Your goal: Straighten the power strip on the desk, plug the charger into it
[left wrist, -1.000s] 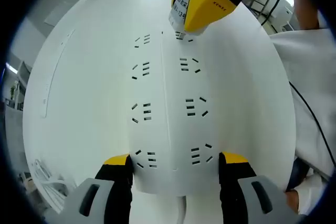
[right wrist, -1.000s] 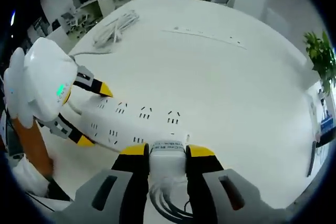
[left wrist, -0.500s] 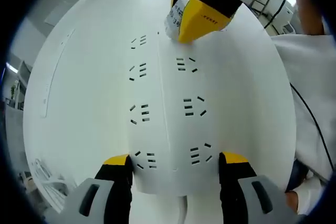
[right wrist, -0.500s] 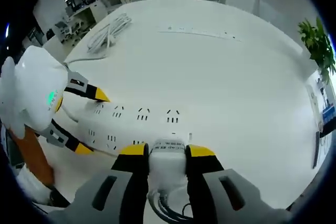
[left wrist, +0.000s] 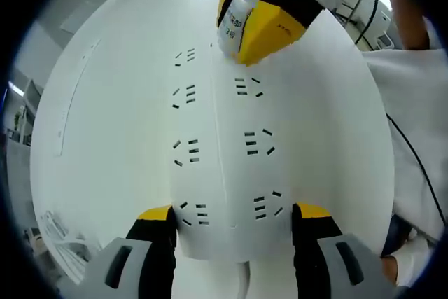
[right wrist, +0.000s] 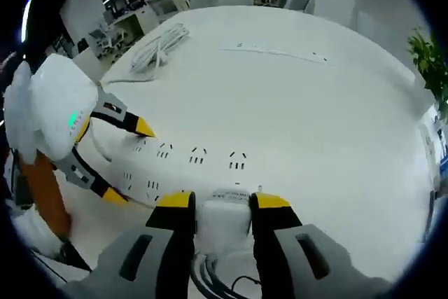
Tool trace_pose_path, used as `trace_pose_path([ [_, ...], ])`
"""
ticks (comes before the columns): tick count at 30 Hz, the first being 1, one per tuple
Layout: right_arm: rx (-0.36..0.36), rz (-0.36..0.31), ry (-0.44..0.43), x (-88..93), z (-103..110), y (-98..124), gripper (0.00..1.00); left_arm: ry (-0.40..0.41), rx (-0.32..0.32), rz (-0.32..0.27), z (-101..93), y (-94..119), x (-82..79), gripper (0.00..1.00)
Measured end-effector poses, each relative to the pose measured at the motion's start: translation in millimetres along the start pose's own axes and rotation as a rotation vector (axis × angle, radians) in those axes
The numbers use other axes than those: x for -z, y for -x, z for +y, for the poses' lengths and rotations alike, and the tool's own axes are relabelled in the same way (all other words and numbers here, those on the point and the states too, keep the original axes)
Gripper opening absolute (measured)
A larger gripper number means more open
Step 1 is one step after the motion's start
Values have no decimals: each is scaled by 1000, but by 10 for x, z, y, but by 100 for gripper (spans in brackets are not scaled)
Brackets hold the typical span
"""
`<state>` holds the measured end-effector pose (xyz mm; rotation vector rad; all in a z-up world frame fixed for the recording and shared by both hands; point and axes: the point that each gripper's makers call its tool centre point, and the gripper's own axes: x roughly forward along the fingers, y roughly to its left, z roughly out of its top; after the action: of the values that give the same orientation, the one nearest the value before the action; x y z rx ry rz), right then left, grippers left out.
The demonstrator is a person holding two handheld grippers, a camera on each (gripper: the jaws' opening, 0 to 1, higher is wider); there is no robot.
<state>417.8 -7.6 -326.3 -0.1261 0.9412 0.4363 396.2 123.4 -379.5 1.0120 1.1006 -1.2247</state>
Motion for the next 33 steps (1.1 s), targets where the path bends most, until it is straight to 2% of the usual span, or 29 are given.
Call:
trace_pose_path([
  [2, -82, -47, -67, -11, 136, 41, 50, 2, 0, 0, 5, 2, -1, 68],
  [3, -133, -68, -75, -44, 186, 80, 56, 4, 1, 0, 26, 2, 0, 68],
  [4, -173, -112, -65, -107, 218, 124, 59, 4, 0, -1, 37, 1, 1, 68],
  [5, -196, -147, -81, -137, 218, 188, 59, 4, 1, -3, 44, 0, 2, 68],
  [7, -246, -204, -53, -203, 180, 327, 57, 6, 1, -4, 47, -1, 0, 68],
  [9, -256, -261, -75, -211, 62, 455, 57, 8, 1, -4, 52, -1, -1, 68],
  [10, -251, -280, -10, -195, -19, 501, 54, 8, 1, -4, 53, -2, -1, 68],
  [12, -181, -378, 220, -229, -160, 573, 47, 8, 2, -4, 60, -3, -3, 68],
  [13, -140, -430, 299, -251, -226, 598, 49, 8, 2, -4, 63, -3, -3, 68],
  [14, -130, -458, 342, -265, -243, 613, 54, 8, 2, -3, 66, -3, -3, 68],
  [15, -174, -514, 382, -288, -186, 656, 58, 8, 2, -2, 70, -3, -4, 68],
  [17, -302, -533, 385, -260, -34, 710, 61, 8, 3, -3, 73, -3, -5, 68],
  [18, -340, -554, 402, -277, 20, 741, 63, 8, 3, -8, 77, -2, -5, 68],
  [19, -356, -565, 438, -279, 53, 757, 62, 8, 4, -12, 78, -1, -5, 68],
  [20, -383, -579, 515, -266, 104, 768, 60, 6, 5, -18, 81, -1, -8, 68],
  [23, -418, -548, 659, -172, 138, 645, 44, 3, 7, -24, 95, -4, -7, 68],
  [24, -391, -546, 737, -163, 105, 574, 36, 3, 7, -22, 98, -3, -9, 68],
  [25, -388, -554, 787, -157, 107, 518, 34, 4, 7, -20, 98, -1, -10, 68],
  [28, -493, -505, 812, -48, 194, 330, 32, 4, 6, -15, 93, 4, -16, 68],
  [29, -485, -525, 829, -87, 180, 282, 34, 4, 6, -13, 92, 6, -18, 68],
  [30, -490, -499, 824, -73, 156, 234, 33, 5, 6, -11, 92, 7, -19, 68],
  [33, -508, -513, 841, -104, 172, 238, 29, 5, 5, -10, 98, 8, -18, 68],
])
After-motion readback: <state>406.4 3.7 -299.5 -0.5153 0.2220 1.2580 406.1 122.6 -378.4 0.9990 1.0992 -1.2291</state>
